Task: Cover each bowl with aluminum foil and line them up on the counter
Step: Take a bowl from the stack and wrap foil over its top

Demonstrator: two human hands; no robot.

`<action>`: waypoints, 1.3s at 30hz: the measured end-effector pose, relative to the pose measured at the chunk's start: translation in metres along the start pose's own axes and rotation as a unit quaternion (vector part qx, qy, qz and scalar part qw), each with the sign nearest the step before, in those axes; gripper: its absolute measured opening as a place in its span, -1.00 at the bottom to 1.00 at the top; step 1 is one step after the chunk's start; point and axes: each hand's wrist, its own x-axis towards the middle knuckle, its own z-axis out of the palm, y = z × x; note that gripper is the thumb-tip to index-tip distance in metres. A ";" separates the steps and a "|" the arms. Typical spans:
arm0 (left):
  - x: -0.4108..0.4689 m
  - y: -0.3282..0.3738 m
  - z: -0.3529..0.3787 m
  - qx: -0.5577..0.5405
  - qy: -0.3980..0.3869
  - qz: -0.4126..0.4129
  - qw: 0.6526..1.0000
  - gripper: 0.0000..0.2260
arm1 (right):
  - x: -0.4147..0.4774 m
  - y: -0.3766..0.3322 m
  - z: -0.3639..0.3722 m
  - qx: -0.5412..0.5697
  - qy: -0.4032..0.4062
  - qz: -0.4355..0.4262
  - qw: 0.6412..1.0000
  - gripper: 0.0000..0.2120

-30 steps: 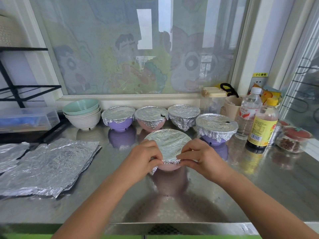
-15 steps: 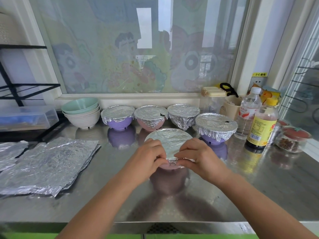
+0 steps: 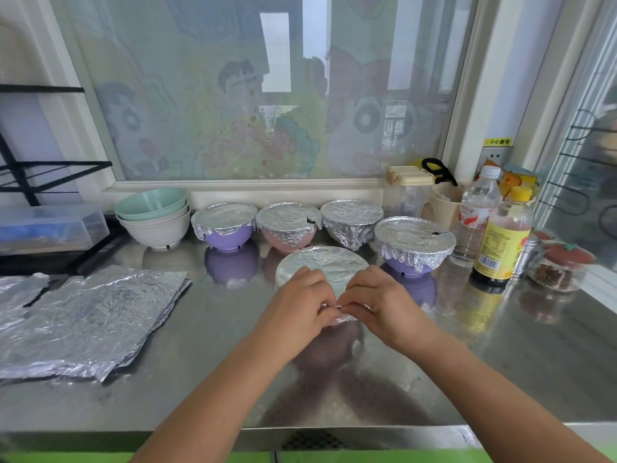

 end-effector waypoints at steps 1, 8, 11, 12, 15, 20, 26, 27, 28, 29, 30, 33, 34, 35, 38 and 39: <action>0.000 0.000 0.001 0.000 -0.003 -0.002 1.000 -0.82 | -0.001 0.001 -0.001 0.004 0.000 0.002 1.000 -0.82; -0.001 -0.022 -0.015 -0.016 -0.036 0.004 0.999 -0.84 | -0.005 0.021 -0.017 -0.020 -0.004 0.011 1.000 -0.78; -0.003 -0.032 -0.021 -0.027 -0.038 0.006 0.999 -0.83 | -0.002 0.019 -0.013 -0.038 -0.010 0.004 0.999 -0.80; -0.004 -0.033 -0.023 -0.027 -0.037 0.009 0.999 -0.82 | -0.001 0.018 -0.011 -0.042 -0.010 0.003 0.999 -0.81; -0.006 -0.027 -0.019 -0.011 -0.028 0.021 0.999 -0.74 | 0.002 0.011 -0.007 -0.051 -0.006 0.005 0.999 -0.85; -0.006 -0.022 -0.012 0.007 -0.013 0.022 1.000 -0.82 | 0.005 -0.006 0.000 -0.038 -0.022 0.004 0.999 -0.86; -0.005 -0.024 -0.015 0.006 -0.024 0.021 0.999 -0.81 | 0.004 -0.010 0.002 -0.038 -0.031 0.022 0.999 -0.93; -0.004 -0.025 -0.016 0.002 -0.027 0.021 0.999 -0.81 | 0.002 -0.007 0.000 -0.036 -0.032 0.022 0.999 -0.90; -0.003 -0.027 -0.018 -0.005 -0.032 0.021 0.999 -0.81 | 0.001 -0.003 -0.002 -0.036 -0.031 0.022 0.999 -0.86; -0.003 -0.029 -0.021 -0.011 -0.037 0.020 0.999 -0.81 | 0.001 0.002 -0.005 -0.038 -0.029 0.022 0.999 -0.84; -0.002 -0.031 -0.024 -0.015 -0.042 0.021 0.999 -0.82 | 0.001 0.006 -0.008 -0.040 -0.029 0.024 0.998 -0.84; -0.001 -0.035 -0.029 -0.015 -0.053 0.028 0.998 -0.84 | 0.004 0.010 -0.011 -0.041 -0.037 0.023 0.998 -0.88; -0.002 -0.034 -0.028 -0.011 -0.050 0.028 0.998 -0.83 | 0.005 0.009 -0.010 -0.040 -0.040 0.021 0.998 -0.89; -0.004 -0.032 -0.026 -0.003 -0.046 0.031 0.998 -0.82 | 0.007 0.007 -0.009 -0.036 -0.044 0.021 0.998 -0.90; -0.009 -0.027 -0.015 0.033 -0.036 0.053 0.997 -0.79 | 0.008 0.001 -0.006 -0.017 -0.054 0.023 0.998 -0.92; -0.009 -0.026 -0.013 0.038 -0.035 0.057 0.997 -0.79 | 0.008 0.000 -0.005 -0.012 -0.055 0.025 0.998 -0.92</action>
